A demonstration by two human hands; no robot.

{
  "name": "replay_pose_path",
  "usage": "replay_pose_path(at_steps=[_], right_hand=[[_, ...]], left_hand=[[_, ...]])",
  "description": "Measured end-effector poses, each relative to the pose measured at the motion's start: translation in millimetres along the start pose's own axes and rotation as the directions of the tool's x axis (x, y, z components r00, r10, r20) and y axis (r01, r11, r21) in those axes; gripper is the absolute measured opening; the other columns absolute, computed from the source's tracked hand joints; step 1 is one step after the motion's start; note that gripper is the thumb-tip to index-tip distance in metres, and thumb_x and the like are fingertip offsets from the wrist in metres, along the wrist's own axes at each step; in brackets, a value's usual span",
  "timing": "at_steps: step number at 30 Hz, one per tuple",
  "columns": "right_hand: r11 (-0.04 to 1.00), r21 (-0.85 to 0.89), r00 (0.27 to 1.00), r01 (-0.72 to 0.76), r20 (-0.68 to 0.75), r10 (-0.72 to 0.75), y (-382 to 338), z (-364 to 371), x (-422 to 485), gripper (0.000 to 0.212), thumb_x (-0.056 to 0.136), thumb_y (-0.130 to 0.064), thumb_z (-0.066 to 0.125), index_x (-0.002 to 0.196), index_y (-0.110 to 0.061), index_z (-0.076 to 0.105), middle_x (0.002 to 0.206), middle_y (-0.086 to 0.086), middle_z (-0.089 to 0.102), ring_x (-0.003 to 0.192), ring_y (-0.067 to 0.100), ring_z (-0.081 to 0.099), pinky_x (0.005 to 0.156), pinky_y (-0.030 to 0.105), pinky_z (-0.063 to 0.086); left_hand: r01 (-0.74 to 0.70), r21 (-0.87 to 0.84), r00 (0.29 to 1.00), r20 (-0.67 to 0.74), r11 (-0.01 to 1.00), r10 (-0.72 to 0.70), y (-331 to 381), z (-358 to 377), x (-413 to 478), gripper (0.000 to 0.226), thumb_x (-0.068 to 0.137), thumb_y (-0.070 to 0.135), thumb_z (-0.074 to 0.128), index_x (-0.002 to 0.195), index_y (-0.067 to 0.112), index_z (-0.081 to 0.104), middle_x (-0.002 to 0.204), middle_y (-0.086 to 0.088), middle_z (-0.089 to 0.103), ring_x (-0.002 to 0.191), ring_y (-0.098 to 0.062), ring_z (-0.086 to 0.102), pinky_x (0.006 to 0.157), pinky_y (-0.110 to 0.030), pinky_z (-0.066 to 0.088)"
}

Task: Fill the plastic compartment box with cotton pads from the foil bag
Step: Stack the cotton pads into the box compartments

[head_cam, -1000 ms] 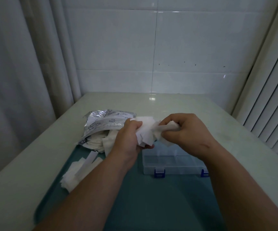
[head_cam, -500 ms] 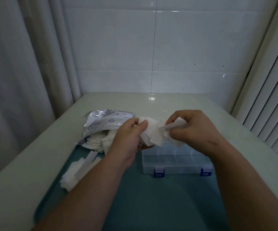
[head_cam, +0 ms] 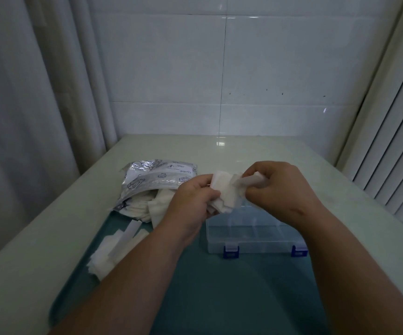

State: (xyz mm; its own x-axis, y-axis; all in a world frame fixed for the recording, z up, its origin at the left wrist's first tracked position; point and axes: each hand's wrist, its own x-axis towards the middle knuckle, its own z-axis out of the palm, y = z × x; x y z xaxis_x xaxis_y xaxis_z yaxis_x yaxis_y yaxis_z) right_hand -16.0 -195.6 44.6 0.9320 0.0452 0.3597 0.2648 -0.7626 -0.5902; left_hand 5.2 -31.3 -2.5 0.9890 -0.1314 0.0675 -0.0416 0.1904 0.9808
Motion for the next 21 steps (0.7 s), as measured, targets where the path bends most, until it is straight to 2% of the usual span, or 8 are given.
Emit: replay_pose_path(at_steps=[2, 4, 7, 10, 12, 15, 18, 21], right_hand=[[0.998, 0.053, 0.998, -0.013, -0.063, 0.016, 0.3, -2.5, 0.5, 0.012, 0.081, -0.014, 0.065, 0.084, -0.026, 0.067, 0.079, -0.007, 0.064, 0.068, 0.010, 0.059, 0.060, 0.024, 0.055], [0.986, 0.166, 0.995, -0.031, -0.088, 0.046, -0.7, -6.4, -0.4, 0.014, 0.079, -0.011, 0.065, 0.080, -0.025, 0.066, 0.078, -0.008, 0.063, 0.069, 0.009, 0.059, 0.055, 0.021, 0.050], [0.959, 0.280, 0.999, -0.036, -0.013, 0.042, -4.6, -8.9, -3.0, 0.015, 0.076, -0.007, 0.066, 0.078, -0.022, 0.069, 0.081, -0.004, 0.065, 0.073, 0.010, 0.059, 0.057, 0.020, 0.048], [0.968, 0.249, 0.999, -0.027, 0.044, 0.016, -8.3, -4.3, -4.0, 0.019, 0.076, -0.007, 0.067, 0.076, -0.026, 0.068, 0.080, -0.006, 0.064, 0.073, 0.010, 0.059, 0.058, 0.022, 0.049], [0.979, 0.202, 0.999, -0.021, 0.048, 0.012, -8.6, -1.5, -3.3, 0.022, 0.075, -0.009, 0.067, 0.074, -0.031, 0.066, 0.079, -0.010, 0.063, 0.072, 0.009, 0.058, 0.058, 0.020, 0.049], [0.988, 0.152, 0.999, -0.021, 0.049, 0.014, -6.7, 0.6, -1.7, 0.021, 0.077, -0.011, 0.066, 0.079, -0.031, 0.065, 0.080, -0.015, 0.059, 0.072, 0.006, 0.056, 0.056, 0.016, 0.042], [0.991, 0.128, 0.999, -0.027, 0.046, 0.021, -3.9, 2.3, -0.6, 0.020, 0.078, -0.012, 0.066, 0.087, -0.030, 0.065, 0.082, -0.016, 0.059, 0.074, 0.005, 0.056, 0.058, 0.017, 0.044], [0.987, 0.157, 1.000, -0.016, 0.007, 0.015, -1.8, 3.8, 0.3, 0.021, 0.080, -0.014, 0.067, 0.084, -0.035, 0.065, 0.082, -0.017, 0.062, 0.073, 0.004, 0.058, 0.059, 0.016, 0.045]], left_hand=[[0.001, -0.020, 1.000, -0.022, 1.000, -0.002, 0.2, 0.3, 0.6, 0.035, 0.092, -0.007, 0.046, 0.109, 0.014, 0.069, 0.102, -0.010, 0.073, 0.094, -0.025, 0.067, 0.083, -0.042, 0.055], [-0.014, -0.035, 0.999, -0.032, 0.999, 0.012, 1.6, -0.4, 0.4, 0.035, 0.093, -0.006, 0.047, 0.107, 0.018, 0.069, 0.102, -0.007, 0.074, 0.095, -0.023, 0.068, 0.085, -0.042, 0.055], [-0.063, 0.071, 0.997, -0.050, 0.995, 0.066, 3.7, -1.9, -0.5, 0.037, 0.089, -0.006, 0.051, 0.105, 0.021, 0.070, 0.097, -0.003, 0.073, 0.086, -0.020, 0.063, 0.075, -0.036, 0.054], [-0.075, 0.117, 0.997, 0.000, 0.990, 0.076, 5.2, 0.3, -3.9, 0.038, 0.088, -0.005, 0.050, 0.100, 0.024, 0.073, 0.084, -0.001, 0.071, 0.075, -0.016, 0.056, 0.066, -0.030, 0.048], [-0.062, 0.085, 0.998, 0.027, 0.994, 0.060, 6.0, 1.7, -5.4, 0.036, 0.089, -0.003, 0.051, 0.095, 0.024, 0.074, 0.083, -0.007, 0.069, 0.074, -0.020, 0.055, 0.065, -0.031, 0.048], [-0.045, -0.010, 0.998, 0.049, 0.999, 0.045, 6.3, 1.1, -4.9, 0.026, 0.094, 0.006, 0.048, 0.094, 0.013, 0.074, 0.084, -0.012, 0.066, 0.074, -0.021, 0.058, 0.061, -0.029, 0.049], [-0.063, 0.025, 0.995, 0.080, 0.998, 0.060, 6.1, 1.6, -5.9, 0.027, 0.093, 0.001, 0.051, 0.094, 0.015, 0.073, 0.082, -0.007, 0.070, 0.071, -0.016, 0.062, 0.062, -0.028, 0.051], [-0.064, 0.043, 0.997, 0.036, 0.997, 0.063, 4.8, 2.1, -4.9, 0.037, 0.091, -0.007, 0.050, 0.097, 0.022, 0.071, 0.088, -0.006, 0.073, 0.076, -0.018, 0.064, 0.069, -0.032, 0.055]])
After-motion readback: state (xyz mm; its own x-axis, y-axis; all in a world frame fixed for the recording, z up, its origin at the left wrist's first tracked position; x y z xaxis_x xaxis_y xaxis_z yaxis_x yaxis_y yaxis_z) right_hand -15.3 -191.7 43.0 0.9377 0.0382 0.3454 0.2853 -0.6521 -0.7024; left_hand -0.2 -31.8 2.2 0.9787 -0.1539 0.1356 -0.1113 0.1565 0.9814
